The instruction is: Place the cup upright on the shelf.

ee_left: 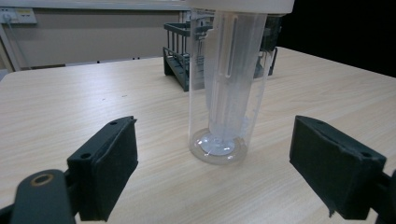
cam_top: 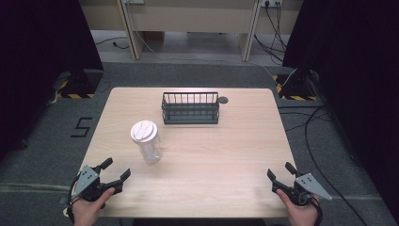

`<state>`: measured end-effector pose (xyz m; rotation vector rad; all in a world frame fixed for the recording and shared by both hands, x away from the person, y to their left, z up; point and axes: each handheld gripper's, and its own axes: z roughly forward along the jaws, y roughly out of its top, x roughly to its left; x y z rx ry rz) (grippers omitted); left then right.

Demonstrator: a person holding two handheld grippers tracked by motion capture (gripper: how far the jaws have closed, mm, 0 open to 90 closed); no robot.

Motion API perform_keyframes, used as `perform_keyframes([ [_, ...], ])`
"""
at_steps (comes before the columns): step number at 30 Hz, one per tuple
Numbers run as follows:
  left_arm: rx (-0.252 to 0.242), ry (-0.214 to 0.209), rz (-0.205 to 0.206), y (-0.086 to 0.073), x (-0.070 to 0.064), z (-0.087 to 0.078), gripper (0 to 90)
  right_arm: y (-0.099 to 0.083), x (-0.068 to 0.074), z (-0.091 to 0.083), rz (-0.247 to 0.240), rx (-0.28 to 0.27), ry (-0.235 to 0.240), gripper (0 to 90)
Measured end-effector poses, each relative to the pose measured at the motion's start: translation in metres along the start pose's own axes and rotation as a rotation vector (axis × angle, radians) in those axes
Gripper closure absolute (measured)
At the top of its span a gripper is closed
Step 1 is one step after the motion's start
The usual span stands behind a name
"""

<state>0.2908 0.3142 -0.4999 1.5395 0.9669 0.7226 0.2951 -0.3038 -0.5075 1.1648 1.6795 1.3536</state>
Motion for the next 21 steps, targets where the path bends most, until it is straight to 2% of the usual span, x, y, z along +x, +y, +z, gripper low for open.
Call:
perform_keyframes([
  [4,-0.014,-0.026,-0.012,0.003,0.0,0.006,14.5,0.0,0.003,0.001,-0.006,0.006,0.008,20.7],
  [6,-0.015,-0.038,-0.034,0.003,0.0,0.009,14.5,0.001,0.005,0.001,-0.016,0.005,0.009,20.5],
  [12,-0.007,-0.049,-0.017,0.004,-0.001,0.011,14.5,0.001,0.006,0.002,-0.012,0.007,0.007,19.8],
  [21,-0.003,-0.07,-0.016,0.007,-0.001,0.022,14.6,0.0,0.005,0.002,-0.011,0.013,-0.002,19.1],
])
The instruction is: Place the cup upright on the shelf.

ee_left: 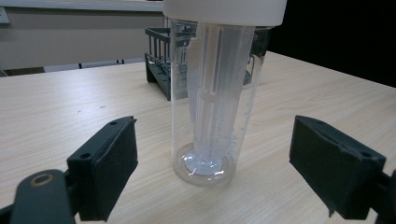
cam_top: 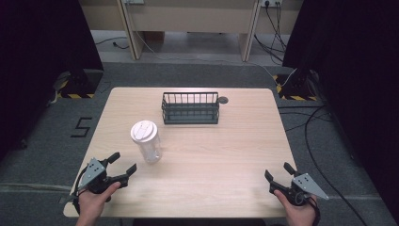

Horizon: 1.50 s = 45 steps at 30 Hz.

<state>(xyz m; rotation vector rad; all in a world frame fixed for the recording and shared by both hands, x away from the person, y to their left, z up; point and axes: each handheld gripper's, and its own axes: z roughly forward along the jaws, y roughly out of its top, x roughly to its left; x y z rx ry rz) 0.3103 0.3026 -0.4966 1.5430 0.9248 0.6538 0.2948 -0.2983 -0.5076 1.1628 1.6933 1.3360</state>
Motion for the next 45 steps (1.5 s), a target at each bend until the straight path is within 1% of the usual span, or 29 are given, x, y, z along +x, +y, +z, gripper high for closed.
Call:
perform_keyframes([
  [3,0.001,-0.009,0.004,0.001,0.0,0.004,14.5,0.0,0.0,0.0,0.002,-0.002,-0.002,19.1],
  [8,0.016,-0.021,0.016,0.002,-0.002,0.015,14.6,-0.001,-0.001,0.001,0.004,0.001,-0.001,18.9],
  [10,0.017,-0.025,0.012,0.002,-0.003,0.02,14.6,-0.001,-0.001,0.001,0.005,0.001,-0.001,18.9],
  [16,0.024,-0.029,0.007,0.003,-0.003,0.035,14.6,-0.002,-0.001,0.001,0.009,0.004,-0.002,18.6],
  [17,0.024,-0.026,0.015,0.004,-0.003,0.039,14.6,-0.002,-0.001,0.002,0.011,0.005,-0.003,18.6],
  [18,0.024,-0.026,0.015,0.004,-0.003,0.039,14.6,-0.002,-0.001,0.002,0.011,0.005,-0.003,18.6],
  [20,0.029,-0.026,0.024,0.005,-0.003,0.045,14.6,-0.002,-0.002,0.002,0.009,0.007,-0.002,18.5],
  [24,0.037,-0.02,0.029,0.003,-0.003,0.049,14.6,-0.002,-0.001,0.002,0.009,0.007,-0.002,18.5],
  [25,0.041,-0.019,0.035,0.003,-0.004,0.051,14.6,-0.002,-0.001,0.002,0.009,0.005,-0.003,18.5],
  [30,0.05,-0.021,0.034,0.002,-0.004,0.056,14.6,-0.002,-0.001,0.001,0.011,0.004,-0.004,18.5],
  [37,0.061,-0.016,0.04,0.001,-0.002,0.065,14.6,-0.002,-0.001,0.002,0.005,0.01,-0.001,18.5],
  [42,0.07,-0.023,0.052,0.001,-0.003,0.073,14.6,-0.002,-0.001,0.003,0.004,0.015,0.001,18.4],
  [45,0.071,-0.021,0.052,0.002,-0.003,0.076,14.6,-0.002,-0.001,0.003,0.004,0.017,0.001,18.4],
])
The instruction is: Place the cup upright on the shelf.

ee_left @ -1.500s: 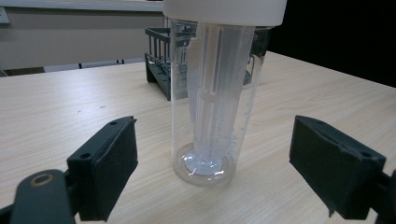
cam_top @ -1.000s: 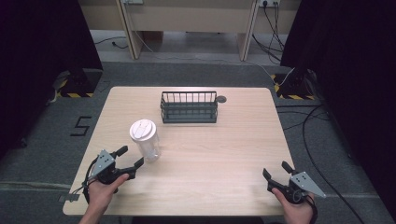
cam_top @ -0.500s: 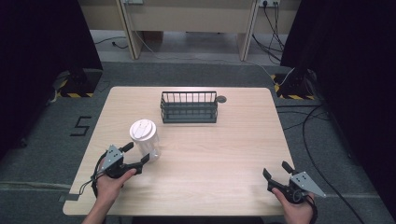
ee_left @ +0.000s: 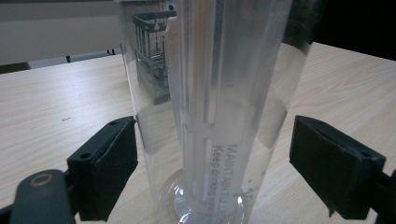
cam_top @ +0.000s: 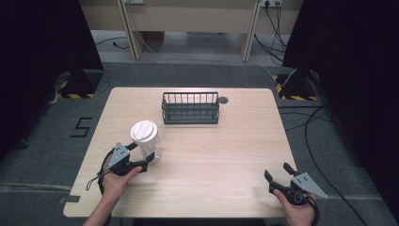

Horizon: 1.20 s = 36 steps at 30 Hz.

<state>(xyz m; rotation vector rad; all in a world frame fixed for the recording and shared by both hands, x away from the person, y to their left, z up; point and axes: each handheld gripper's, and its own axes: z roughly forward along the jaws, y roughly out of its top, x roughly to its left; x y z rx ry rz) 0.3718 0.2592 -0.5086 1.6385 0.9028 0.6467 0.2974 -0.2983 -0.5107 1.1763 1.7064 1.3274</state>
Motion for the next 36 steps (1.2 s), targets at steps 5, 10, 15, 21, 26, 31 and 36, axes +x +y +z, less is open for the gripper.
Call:
perform_keyframes([
  [5,-0.004,0.004,0.002,0.001,0.0,0.007,14.6,0.0,0.0,0.0,-0.001,0.0,0.002,18.3],
  [10,-0.012,0.003,-0.012,0.002,0.001,0.013,14.5,0.0,0.0,0.0,0.002,0.004,0.001,18.3],
  [15,-0.016,-0.004,-0.02,0.0,0.002,0.015,15.9,0.0,0.0,0.001,0.0,0.011,0.0,18.4],
  [21,-0.02,-0.001,-0.017,0.0,0.003,0.015,16.9,0.0,0.0,0.0,-0.003,0.014,-0.003,18.8],
  [26,-0.03,0.002,-0.022,0.0,0.005,0.014,17.1,0.0,0.0,0.0,-0.006,0.014,-0.003,18.9],
  [31,-0.035,-0.003,-0.038,-0.001,0.006,0.014,17.3,0.0,0.001,0.001,-0.007,0.015,-0.002,19.0],
  [36,-0.028,-0.006,-0.032,0.0,0.005,0.014,17.4,0.0,0.001,0.001,-0.008,0.015,-0.005,19.1],
])
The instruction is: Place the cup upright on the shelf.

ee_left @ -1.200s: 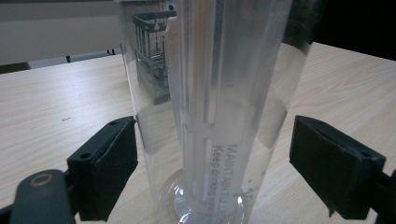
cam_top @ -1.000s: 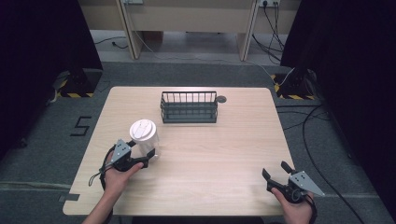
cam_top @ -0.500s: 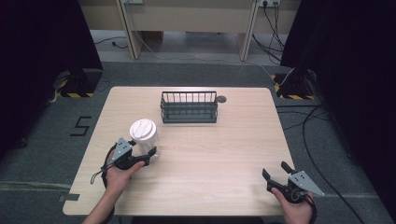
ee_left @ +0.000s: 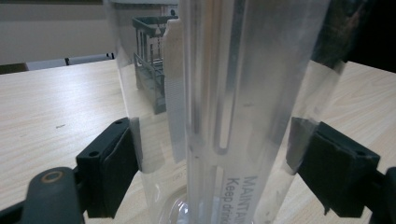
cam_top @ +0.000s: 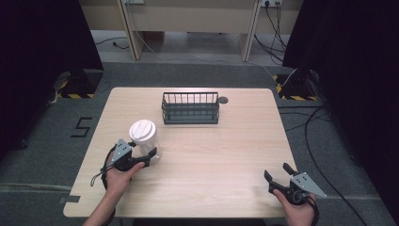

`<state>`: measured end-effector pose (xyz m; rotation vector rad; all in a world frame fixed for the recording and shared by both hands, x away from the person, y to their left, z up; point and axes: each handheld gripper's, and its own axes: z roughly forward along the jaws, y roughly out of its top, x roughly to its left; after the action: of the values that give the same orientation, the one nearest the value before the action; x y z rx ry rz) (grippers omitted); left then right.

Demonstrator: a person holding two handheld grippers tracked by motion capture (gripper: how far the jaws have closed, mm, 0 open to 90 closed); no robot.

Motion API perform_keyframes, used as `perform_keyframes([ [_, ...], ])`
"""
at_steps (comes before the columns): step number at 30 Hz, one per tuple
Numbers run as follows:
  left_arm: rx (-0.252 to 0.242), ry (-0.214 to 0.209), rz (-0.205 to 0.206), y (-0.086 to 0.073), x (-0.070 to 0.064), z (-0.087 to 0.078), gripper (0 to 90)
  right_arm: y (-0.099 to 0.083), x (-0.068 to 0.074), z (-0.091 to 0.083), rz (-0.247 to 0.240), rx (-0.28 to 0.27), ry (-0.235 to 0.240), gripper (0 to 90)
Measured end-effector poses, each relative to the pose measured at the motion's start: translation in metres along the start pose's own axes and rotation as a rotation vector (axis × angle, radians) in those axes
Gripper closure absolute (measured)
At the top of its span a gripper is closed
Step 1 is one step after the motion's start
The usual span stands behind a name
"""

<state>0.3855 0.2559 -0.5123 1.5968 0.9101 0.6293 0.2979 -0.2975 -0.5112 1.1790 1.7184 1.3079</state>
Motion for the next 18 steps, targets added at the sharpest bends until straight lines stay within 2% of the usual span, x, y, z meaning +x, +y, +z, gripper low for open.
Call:
perform_keyframes([
  [5,-0.002,0.0,-0.003,0.002,0.0,0.0,17.4,0.0,0.0,0.0,0.001,0.0,0.0,19.1],
  [9,-0.014,0.007,0.015,0.006,0.0,-0.002,17.5,0.0,0.0,0.0,0.0,-0.001,-0.001,19.1],
  [18,-0.023,-0.007,0.038,0.016,-0.003,-0.005,17.5,0.0,0.0,0.0,-0.003,-0.004,-0.004,19.2],
])
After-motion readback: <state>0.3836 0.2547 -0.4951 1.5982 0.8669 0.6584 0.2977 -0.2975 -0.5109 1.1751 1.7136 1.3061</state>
